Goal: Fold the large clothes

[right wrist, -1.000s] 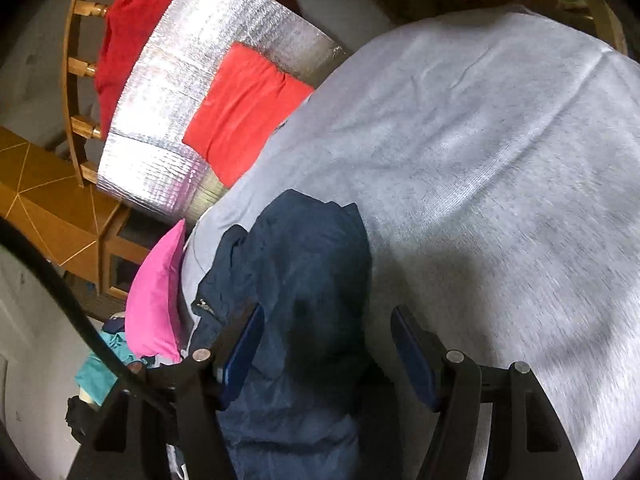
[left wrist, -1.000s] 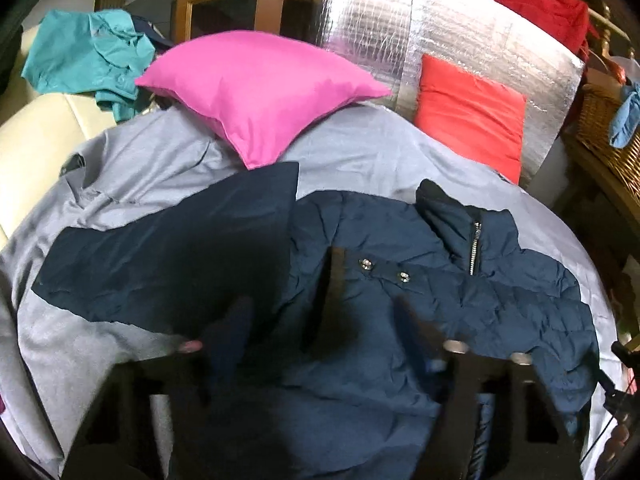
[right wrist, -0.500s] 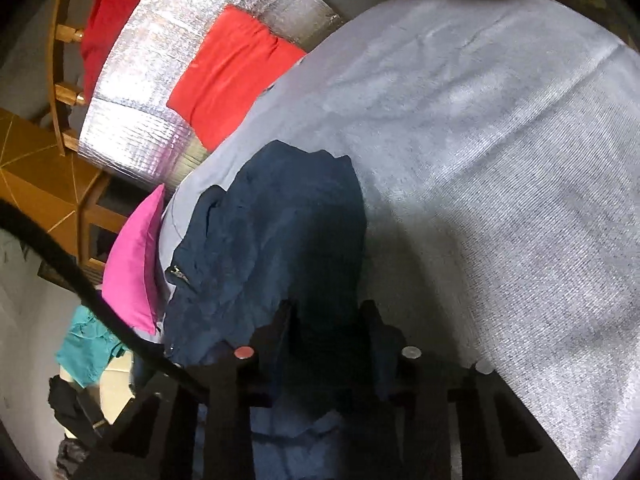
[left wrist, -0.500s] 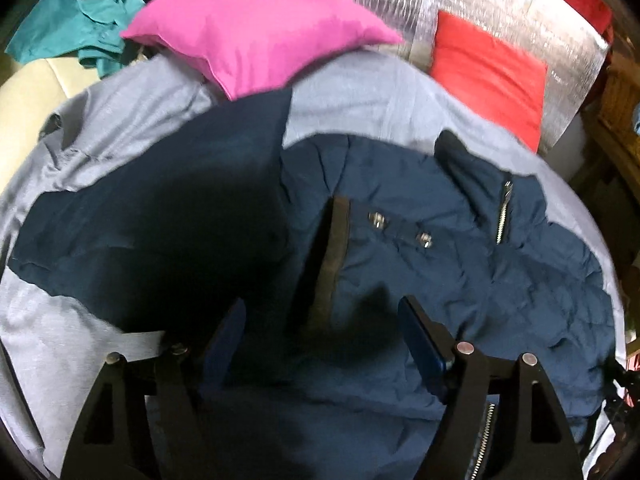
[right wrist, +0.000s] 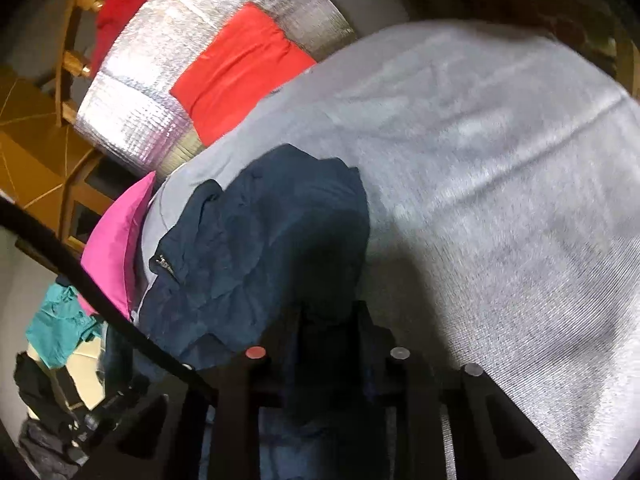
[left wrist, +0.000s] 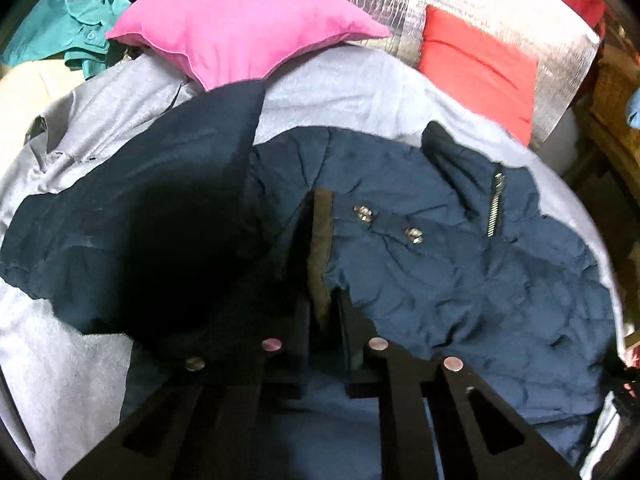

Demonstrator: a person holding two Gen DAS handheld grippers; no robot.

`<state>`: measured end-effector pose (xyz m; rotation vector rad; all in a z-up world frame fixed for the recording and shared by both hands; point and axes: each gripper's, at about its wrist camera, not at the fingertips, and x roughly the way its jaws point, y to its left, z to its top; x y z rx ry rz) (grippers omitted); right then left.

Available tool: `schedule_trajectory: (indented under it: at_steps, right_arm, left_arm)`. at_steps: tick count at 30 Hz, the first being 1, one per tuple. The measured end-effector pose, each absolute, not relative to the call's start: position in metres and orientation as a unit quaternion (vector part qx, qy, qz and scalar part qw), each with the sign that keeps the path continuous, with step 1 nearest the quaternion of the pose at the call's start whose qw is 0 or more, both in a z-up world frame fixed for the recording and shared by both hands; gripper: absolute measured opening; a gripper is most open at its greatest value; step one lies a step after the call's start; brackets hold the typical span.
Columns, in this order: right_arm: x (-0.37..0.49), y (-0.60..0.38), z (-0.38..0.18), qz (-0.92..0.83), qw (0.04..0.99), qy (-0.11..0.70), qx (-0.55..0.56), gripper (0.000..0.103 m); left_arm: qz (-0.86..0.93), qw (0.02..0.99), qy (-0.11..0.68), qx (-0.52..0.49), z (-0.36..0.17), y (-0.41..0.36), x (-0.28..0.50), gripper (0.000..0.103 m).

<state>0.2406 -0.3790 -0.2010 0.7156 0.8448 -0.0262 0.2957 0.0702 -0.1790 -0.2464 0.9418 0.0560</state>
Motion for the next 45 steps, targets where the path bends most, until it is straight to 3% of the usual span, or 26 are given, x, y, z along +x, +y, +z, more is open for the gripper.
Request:
schedule_trajectory:
  at_steps: [10, 17, 21, 24, 25, 29, 32, 34, 41, 45]
  right_arm:
    - [0.235, -0.368, -0.187, -0.004, 0.869, 0.384, 0.311, 0.021]
    - [0.244, -0.368, -0.208, -0.014, 0.849, 0.430, 0.306, 0.021]
    - [0.238, -0.375, -0.201, -0.021, 0.848, 0.425, 0.316, 0.033]
    - [0.231, -0.380, -0.187, -0.056, 0.859, 0.410, 0.302, 0.051]
    - [0.228, -0.382, -0.183, -0.066, 0.863, 0.399, 0.302, 0.052]
    - [0.211, -0.377, -0.156, -0.072, 0.892, 0.337, 0.292, 0.052]
    - [0.206, -0.352, -0.146, -0.030, 0.908, 0.321, 0.269, 0.050]
    - [0.209, -0.330, -0.147, 0.002, 0.911, 0.331, 0.248, 0.041]
    - [0.246, -0.273, -0.194, 0.043, 0.879, 0.434, 0.190, 0.040]
    - [0.249, -0.276, -0.197, 0.044, 0.875, 0.435, 0.206, 0.039]
  left_arm:
    - [0.036, 0.901, 0.420, -0.106, -0.153, 0.079, 0.275, 0.010]
    - [0.072, 0.866, 0.491, -0.065, -0.190, 0.075, 0.295, 0.011]
    - [0.074, 0.869, 0.484, -0.069, -0.181, 0.075, 0.291, 0.014]
    - [0.073, 0.875, 0.472, -0.078, -0.169, 0.079, 0.280, 0.028]
    - [0.072, 0.879, 0.464, -0.082, -0.165, 0.081, 0.275, 0.037]
    - [0.066, 0.903, 0.406, -0.126, -0.133, 0.101, 0.242, 0.065]
    - [0.106, 0.910, 0.357, -0.181, -0.119, 0.137, 0.220, 0.079]
    - [0.141, 0.902, 0.339, -0.226, -0.120, 0.167, 0.211, 0.080]
    - [0.210, 0.824, 0.345, -0.398, -0.171, 0.270, 0.201, 0.080]
    - [0.207, 0.794, 0.342, -0.459, -0.193, 0.301, 0.205, 0.080]
